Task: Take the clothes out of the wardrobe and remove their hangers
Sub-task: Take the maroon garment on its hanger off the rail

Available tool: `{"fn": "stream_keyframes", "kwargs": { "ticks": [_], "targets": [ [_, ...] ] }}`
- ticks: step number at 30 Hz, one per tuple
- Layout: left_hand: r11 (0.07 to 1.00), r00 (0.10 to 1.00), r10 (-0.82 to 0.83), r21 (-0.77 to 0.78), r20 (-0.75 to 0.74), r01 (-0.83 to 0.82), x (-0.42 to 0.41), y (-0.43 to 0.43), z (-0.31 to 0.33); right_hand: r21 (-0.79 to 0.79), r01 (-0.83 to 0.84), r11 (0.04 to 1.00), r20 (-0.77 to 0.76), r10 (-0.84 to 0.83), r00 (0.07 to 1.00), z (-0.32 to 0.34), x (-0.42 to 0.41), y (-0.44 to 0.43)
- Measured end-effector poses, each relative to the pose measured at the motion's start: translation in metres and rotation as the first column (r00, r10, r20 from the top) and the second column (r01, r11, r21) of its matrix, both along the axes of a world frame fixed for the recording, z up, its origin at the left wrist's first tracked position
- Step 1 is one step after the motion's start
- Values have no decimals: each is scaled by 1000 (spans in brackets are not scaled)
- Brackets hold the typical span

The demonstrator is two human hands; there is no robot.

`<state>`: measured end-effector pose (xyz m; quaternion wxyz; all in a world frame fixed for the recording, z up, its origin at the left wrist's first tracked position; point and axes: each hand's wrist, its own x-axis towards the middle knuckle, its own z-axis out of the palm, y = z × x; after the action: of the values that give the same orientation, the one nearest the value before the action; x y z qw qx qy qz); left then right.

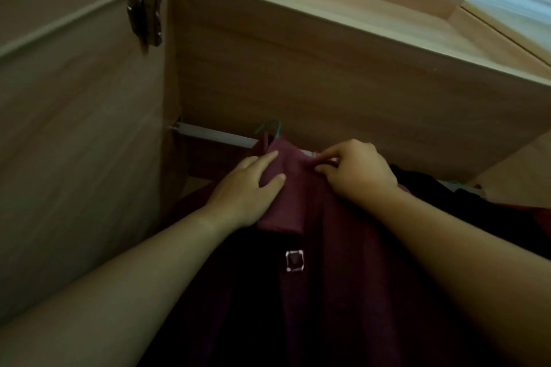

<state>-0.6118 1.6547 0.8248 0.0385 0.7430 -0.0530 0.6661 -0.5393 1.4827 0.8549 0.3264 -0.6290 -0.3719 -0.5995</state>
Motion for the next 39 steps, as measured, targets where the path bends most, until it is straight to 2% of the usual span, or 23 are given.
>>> {"fn": "stream_keyframes", "kwargs": {
  "ticks": [4,10,13,17,19,24,27,30,32,35,39],
  "targets": [
    [995,993,-99,-28,-59,97,1,-3,-51,-42,-57,997,-66,54,996,-55,9,-23],
    [984,958,173,-9,-228,-180,8,-14,-145,-56,-160,985,-138,152,979,-160,16,-49],
    [971,943,223,-24,-248,-236,9,-15,-185,-43,-240,970,-177,229,957,-205,19,-61],
    [974,950,225,68,-216,-215,9,-20,-232,-59,-326,944,-236,304,923,-255,26,-79],
    [986,962,163,73,-220,-150,10,-26,-256,-87,-315,945,-256,285,924,-277,28,-89],
    [997,960,64,67,-271,-48,14,-56,-310,-323,-117,939,-256,32,966,-336,17,-92],
    [996,939,35,93,-341,-4,12,-79,-331,-214,-126,969,-309,55,950,-365,17,-100],
    [989,908,-99,61,-407,135,5,-100,-347,-93,-251,963,-415,192,890,-384,15,-131],
    [978,907,-187,13,-378,207,1,-115,-355,-35,-299,954,-451,251,856,-389,6,-156],
    [982,939,-187,-36,-288,185,-8,-141,-363,5,-323,946,-481,285,829,-394,-16,-192],
    [988,945,-153,-17,-289,154,-33,-192,-369,24,-231,973,-482,214,850,-406,-52,-246]
  ]
}}
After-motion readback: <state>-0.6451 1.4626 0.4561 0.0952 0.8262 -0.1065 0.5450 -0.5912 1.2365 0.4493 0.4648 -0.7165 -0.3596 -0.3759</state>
